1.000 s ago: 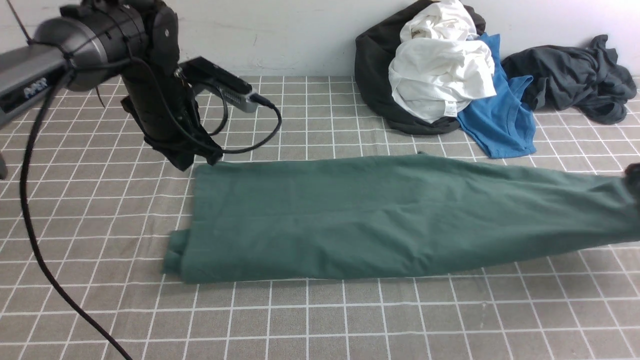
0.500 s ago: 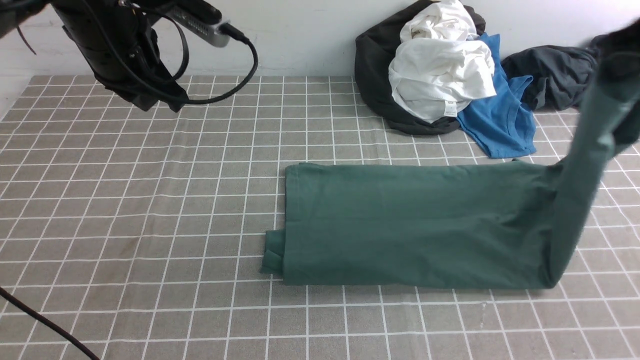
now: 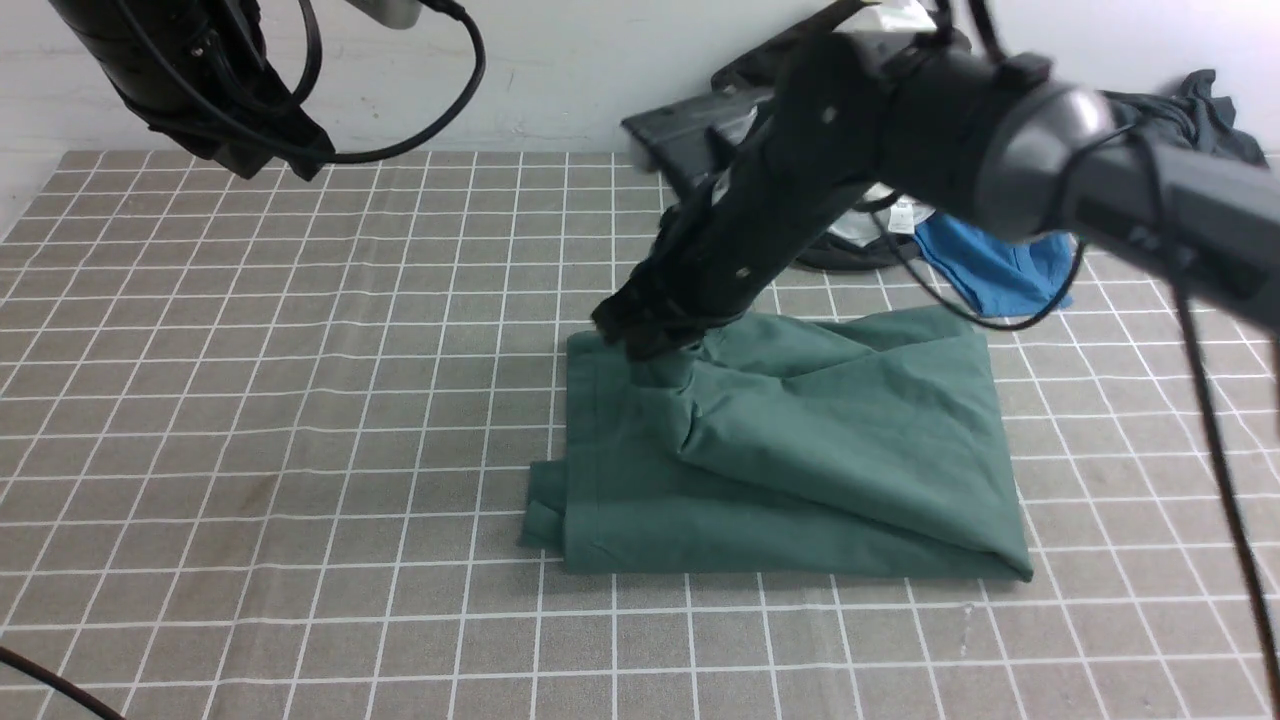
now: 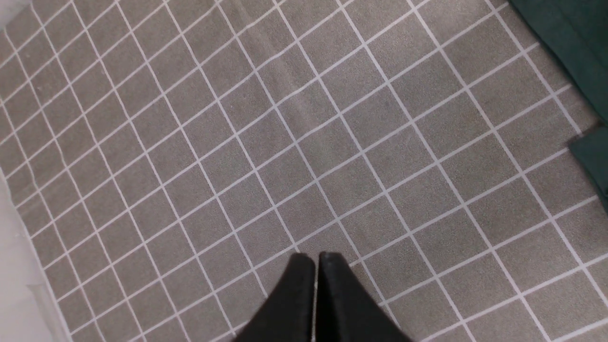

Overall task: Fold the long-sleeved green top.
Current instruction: Use the right arm to drag the right edge of the fabric to the left and folds it over the left edge

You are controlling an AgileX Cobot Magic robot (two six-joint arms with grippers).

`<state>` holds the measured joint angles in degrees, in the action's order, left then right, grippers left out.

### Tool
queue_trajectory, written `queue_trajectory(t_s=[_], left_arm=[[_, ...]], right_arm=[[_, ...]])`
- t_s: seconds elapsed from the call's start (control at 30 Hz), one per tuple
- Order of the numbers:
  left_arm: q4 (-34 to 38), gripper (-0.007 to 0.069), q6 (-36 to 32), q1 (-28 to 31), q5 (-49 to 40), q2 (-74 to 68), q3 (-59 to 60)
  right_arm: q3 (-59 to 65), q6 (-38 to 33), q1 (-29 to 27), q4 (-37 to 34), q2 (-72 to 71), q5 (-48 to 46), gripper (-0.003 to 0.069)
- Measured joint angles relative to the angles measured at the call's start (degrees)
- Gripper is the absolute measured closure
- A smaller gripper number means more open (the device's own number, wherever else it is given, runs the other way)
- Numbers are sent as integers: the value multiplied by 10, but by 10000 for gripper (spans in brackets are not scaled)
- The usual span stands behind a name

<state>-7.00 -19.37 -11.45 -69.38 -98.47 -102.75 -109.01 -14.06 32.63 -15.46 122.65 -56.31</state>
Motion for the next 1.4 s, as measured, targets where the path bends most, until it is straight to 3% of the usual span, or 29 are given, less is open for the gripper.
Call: queue_trajectory(t_s=[0.1, 0.23, 0.33, 0.47, 0.6, 0.93, 1.13, 1.4], left_arm=[[13, 632, 0, 0, 0, 0, 0], [29, 632, 0, 0, 0, 0, 0], [52, 632, 0, 0, 1, 0, 2], [96, 632, -7, -3, 14, 1, 25], [115, 632, -8, -25, 73, -1, 101], [125, 632, -7, -130, 233, -121, 224], [125, 632, -7, -145, 241, -189, 224], [122, 631, -6, -135, 200, -125, 228]], right_arm=[[-34, -2, 9, -15, 31, -19, 510], [-77, -9, 7, -6, 27, -61, 314], [-105, -9, -5, 35, 20, -118, 177], [-106, 5, -35, 109, 19, -143, 102], [-67, 37, -90, 164, 19, -144, 91], [101, 46, -189, 141, 19, -131, 155], [128, 46, -190, 134, 17, -94, 180], [129, 33, -190, 131, -63, -118, 183]])
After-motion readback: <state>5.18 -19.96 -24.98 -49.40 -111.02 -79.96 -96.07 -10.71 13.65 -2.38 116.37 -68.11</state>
